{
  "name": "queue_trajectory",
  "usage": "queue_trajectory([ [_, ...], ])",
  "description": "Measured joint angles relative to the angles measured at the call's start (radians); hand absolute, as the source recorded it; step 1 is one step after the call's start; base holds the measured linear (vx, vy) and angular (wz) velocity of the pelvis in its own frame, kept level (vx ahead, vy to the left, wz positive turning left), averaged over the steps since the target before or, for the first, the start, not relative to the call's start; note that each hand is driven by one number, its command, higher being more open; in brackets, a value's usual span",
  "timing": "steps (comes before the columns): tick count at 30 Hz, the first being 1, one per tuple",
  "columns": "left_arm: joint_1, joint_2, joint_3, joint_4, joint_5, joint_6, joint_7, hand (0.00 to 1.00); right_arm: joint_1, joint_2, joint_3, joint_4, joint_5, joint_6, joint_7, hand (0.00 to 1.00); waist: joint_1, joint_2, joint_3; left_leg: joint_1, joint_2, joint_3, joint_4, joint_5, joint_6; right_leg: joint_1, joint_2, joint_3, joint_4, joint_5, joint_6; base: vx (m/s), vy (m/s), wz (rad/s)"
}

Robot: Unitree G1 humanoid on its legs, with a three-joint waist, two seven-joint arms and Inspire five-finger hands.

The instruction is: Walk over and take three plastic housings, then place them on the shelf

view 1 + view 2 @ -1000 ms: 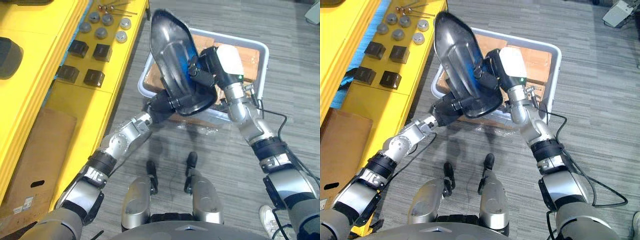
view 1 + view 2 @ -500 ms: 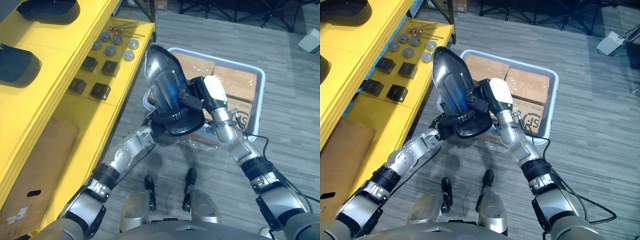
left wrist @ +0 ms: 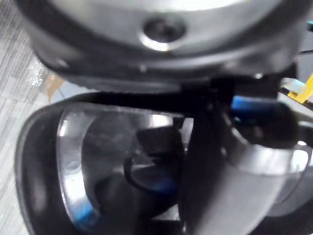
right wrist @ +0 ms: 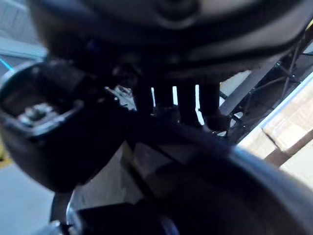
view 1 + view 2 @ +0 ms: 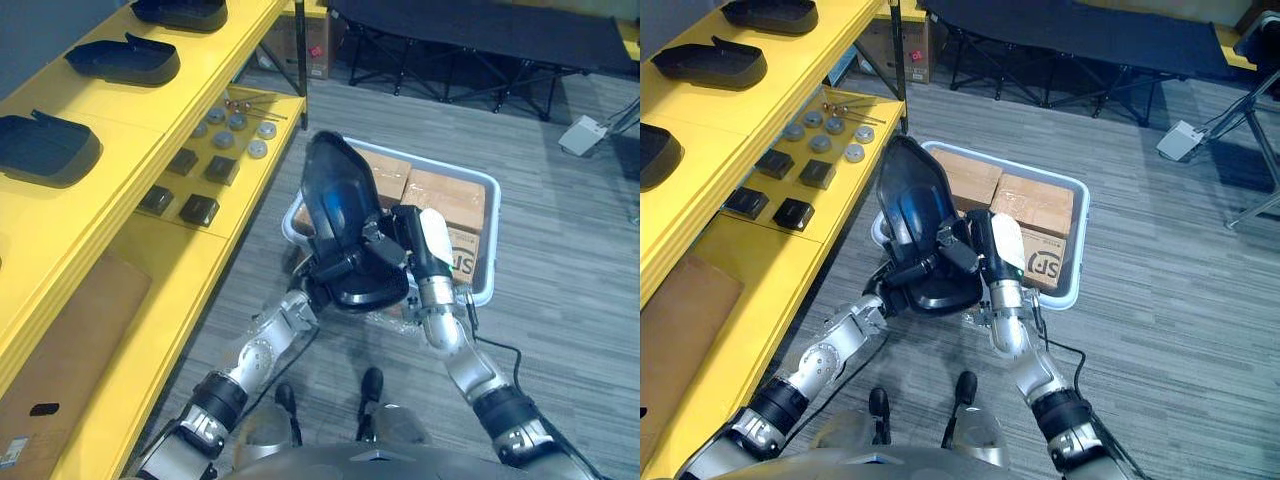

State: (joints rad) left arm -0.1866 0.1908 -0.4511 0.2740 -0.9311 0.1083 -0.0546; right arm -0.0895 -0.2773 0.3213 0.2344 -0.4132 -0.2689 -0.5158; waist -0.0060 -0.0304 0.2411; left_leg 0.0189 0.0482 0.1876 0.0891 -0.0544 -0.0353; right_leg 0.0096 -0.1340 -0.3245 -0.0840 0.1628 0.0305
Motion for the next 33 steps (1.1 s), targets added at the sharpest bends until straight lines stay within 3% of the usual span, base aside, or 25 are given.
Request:
queue_trajectory([
  [4,0.005,-0.001,-0.004,-0.032,0.033,-0.012,-0.001,0.0,0.039,0.005,-0.004,-0.054,0.05,-0.002,-0.013,1.0,-0.002,-0.002,-0.008,0.013,-0.001,0.002,-0.016,0.01,0.007,0.004,0.0,0.001,0.0,-0.001,0.002,0.01,-0.003,-0.01],
  [11,0.163,-0.06,0.13,-0.235,0.247,-0.145,0.003,0.0,0.123,0.057,-0.008,-0.187,0.205,-0.121,0.022,1.0,0.003,-0.005,-0.029,0.023,-0.002,0.008,-0.026,0.012,0.005,0.008,0.001,-0.001,0.005,-0.002,0.002,0.01,0.005,0.0],
  [13,0.193,-0.062,0.228,-0.295,0.366,-0.218,0.008,0.0,0.167,0.056,-0.017,-0.238,0.309,-0.153,0.112,1.0,0.004,-0.007,-0.036,0.023,-0.002,0.008,-0.026,0.011,0.004,0.009,0.001,-0.002,0.005,-0.004,0.003,0.0,0.0,0.0],
  [18,0.262,-0.037,0.321,-0.397,0.668,-0.33,0.089,0.0,0.264,0.055,-0.085,-0.285,0.568,-0.158,0.322,1.0,0.011,0.004,-0.078,0.023,-0.006,0.001,-0.038,0.008,0.007,0.01,-0.002,-0.013,0.005,-0.015,0.008,0.0,0.016,0.05],
  [22,0.35,-0.034,0.33,-0.412,0.795,-0.341,0.151,0.0,0.301,0.056,-0.17,-0.383,0.674,-0.164,0.372,1.0,0.005,0.011,-0.082,0.023,-0.006,0.002,-0.04,0.007,0.006,0.009,-0.002,-0.014,0.005,-0.018,0.009,0.0,0.004,0.01],
  [25,0.423,-0.037,0.33,-0.412,0.9,-0.338,0.219,0.0,0.356,0.06,-0.243,-0.446,0.82,-0.211,0.438,1.0,0.002,0.011,-0.082,0.023,-0.003,0.001,-0.041,0.006,0.005,0.009,0.0,-0.016,0.005,-0.022,0.01,0.0,0.0,0.0],
  [29,0.441,-0.044,0.347,-0.43,0.979,-0.338,0.304,0.0,0.43,0.114,-0.304,-0.447,1.037,-0.228,0.525,1.0,0.0,0.014,-0.084,0.023,-0.003,0.001,-0.042,0.006,0.005,0.009,0.0,-0.017,0.005,-0.023,0.011,0.0,0.0,0.0],
  [33,0.463,-0.07,0.396,-0.529,0.889,-0.355,0.324,0.0,0.48,0.167,-0.333,-0.445,1.097,-0.227,0.538,1.0,-0.007,0.021,-0.088,0.022,-0.004,0.001,-0.043,0.003,0.004,0.008,0.0,-0.017,0.003,-0.025,0.011,0.0,0.0,0.0],
])
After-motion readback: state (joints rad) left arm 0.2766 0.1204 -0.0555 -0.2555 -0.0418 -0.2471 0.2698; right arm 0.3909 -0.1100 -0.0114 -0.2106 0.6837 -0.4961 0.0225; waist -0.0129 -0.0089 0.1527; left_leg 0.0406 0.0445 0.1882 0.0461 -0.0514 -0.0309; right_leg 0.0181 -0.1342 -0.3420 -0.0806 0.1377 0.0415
